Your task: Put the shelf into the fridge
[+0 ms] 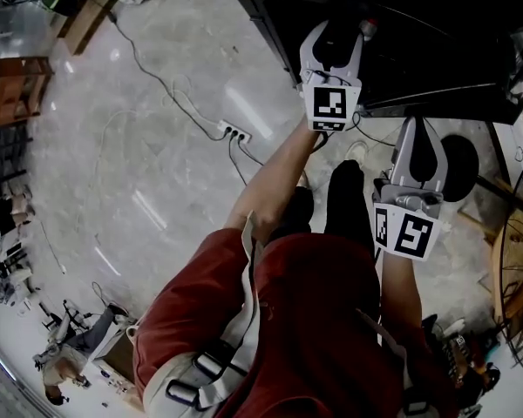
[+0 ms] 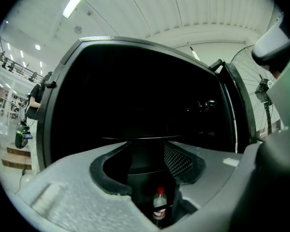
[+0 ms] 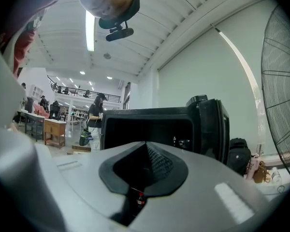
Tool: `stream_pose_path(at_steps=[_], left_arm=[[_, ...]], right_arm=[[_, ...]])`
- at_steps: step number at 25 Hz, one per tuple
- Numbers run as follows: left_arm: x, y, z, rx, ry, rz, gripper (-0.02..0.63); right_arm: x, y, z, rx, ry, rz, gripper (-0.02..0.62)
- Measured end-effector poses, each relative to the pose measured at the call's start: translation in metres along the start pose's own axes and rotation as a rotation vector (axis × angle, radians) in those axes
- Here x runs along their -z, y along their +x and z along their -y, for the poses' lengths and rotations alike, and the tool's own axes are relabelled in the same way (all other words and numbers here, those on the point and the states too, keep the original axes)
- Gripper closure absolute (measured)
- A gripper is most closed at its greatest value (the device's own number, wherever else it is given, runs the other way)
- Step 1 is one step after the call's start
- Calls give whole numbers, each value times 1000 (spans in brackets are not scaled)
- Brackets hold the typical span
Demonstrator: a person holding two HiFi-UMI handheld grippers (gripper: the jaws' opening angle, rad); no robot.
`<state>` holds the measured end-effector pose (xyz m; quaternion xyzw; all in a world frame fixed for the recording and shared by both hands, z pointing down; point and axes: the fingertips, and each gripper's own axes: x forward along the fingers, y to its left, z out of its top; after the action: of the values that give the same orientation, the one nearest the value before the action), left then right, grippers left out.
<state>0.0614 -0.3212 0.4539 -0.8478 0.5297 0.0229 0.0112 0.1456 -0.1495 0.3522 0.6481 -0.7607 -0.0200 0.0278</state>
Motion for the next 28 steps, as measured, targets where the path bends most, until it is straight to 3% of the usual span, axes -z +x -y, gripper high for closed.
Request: stream_pose_path(at_steps=[7,17,28], left_arm=[[-4,-60,-9,16,-32,-30,396],[-42,-153,-36,23,8,-16,396],[-119,-242,-105,-72,55,-17,396]], right_arm=[[-2,-6,-18,-7,4,9,597],[-14,-21,-52,-24,-1,38,597],[-38,-31,-88,-85,8,71,597]])
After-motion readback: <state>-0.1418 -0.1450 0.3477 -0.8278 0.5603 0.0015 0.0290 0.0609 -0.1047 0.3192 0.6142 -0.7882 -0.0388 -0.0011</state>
